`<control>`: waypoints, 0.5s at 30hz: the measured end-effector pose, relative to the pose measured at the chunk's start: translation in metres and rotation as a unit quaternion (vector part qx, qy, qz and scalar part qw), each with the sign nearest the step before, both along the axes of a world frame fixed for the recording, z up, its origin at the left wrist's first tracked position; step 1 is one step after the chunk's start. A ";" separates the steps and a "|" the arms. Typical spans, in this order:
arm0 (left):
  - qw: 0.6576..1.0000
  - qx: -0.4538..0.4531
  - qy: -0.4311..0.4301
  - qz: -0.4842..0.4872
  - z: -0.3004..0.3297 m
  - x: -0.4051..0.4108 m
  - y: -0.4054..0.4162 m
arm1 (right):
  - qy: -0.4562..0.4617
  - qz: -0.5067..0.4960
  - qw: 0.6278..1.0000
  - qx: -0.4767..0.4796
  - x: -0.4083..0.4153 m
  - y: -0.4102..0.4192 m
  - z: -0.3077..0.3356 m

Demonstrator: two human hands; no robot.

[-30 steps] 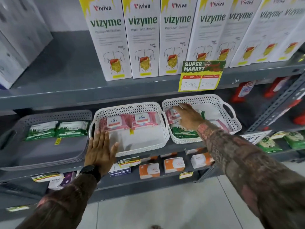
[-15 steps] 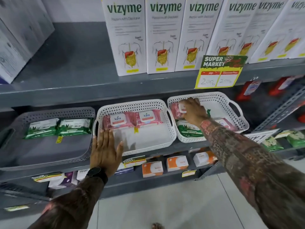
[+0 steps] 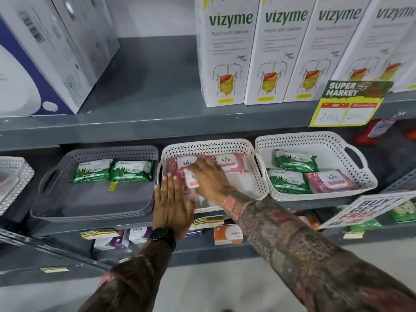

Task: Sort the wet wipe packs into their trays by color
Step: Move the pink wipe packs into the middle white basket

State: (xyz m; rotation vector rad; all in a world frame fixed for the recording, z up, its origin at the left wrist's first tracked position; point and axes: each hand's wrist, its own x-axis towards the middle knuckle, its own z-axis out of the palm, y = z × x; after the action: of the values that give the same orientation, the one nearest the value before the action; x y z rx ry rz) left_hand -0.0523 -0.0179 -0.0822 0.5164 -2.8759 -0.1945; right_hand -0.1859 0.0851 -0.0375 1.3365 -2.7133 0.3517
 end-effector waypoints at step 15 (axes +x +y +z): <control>1.000 -0.014 -0.002 0.008 -0.007 -0.003 -0.003 | -0.029 -0.217 0.974 -0.066 -0.086 0.154 0.027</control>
State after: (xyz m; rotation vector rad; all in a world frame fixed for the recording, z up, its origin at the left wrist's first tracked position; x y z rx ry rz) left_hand -0.0556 -0.0211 -0.0891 0.5335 -2.8725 -0.1495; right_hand -0.2723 0.2387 -0.0109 0.6816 -2.8654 0.5199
